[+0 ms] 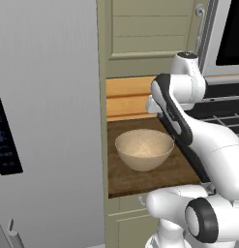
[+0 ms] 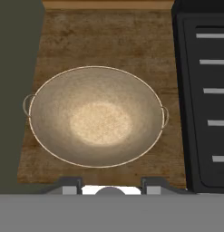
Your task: Open the cabinet, pick up the bread from the cabinet and place it in the basket. Then move the basket to the dining counter.
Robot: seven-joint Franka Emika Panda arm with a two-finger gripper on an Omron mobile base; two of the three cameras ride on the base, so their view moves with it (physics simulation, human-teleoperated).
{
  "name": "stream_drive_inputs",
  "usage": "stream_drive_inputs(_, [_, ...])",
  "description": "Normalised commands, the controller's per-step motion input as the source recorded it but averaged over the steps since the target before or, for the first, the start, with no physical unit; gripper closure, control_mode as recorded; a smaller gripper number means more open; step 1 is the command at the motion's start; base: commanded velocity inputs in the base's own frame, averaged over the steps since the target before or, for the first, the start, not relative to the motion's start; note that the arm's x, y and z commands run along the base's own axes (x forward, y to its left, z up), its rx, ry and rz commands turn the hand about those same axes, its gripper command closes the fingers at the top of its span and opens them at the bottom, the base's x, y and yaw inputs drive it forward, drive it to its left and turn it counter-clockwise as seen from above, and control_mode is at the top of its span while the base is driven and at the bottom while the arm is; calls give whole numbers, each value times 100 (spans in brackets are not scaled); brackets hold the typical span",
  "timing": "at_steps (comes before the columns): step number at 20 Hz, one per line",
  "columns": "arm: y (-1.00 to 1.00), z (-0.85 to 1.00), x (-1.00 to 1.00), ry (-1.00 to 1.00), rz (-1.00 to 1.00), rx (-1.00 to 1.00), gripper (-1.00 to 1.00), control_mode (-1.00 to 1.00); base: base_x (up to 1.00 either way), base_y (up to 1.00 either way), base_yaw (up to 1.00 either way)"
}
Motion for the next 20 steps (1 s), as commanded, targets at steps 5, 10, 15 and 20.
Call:
stream_drive_inputs(5, [-10,-1,-30,-1,0,0,-100,-100,0,0,0])
stream_drive_inputs(10, [-6,7,-35,-38,-2,1,-100,-100,0,0,0])
stream_drive_inputs(15, [-15,55,-13,-51,0,5,-100,-100,0,0,0])
stream_drive_inputs(20, [-10,72,0,-24,-4,1,-100,-100,0,0,0])
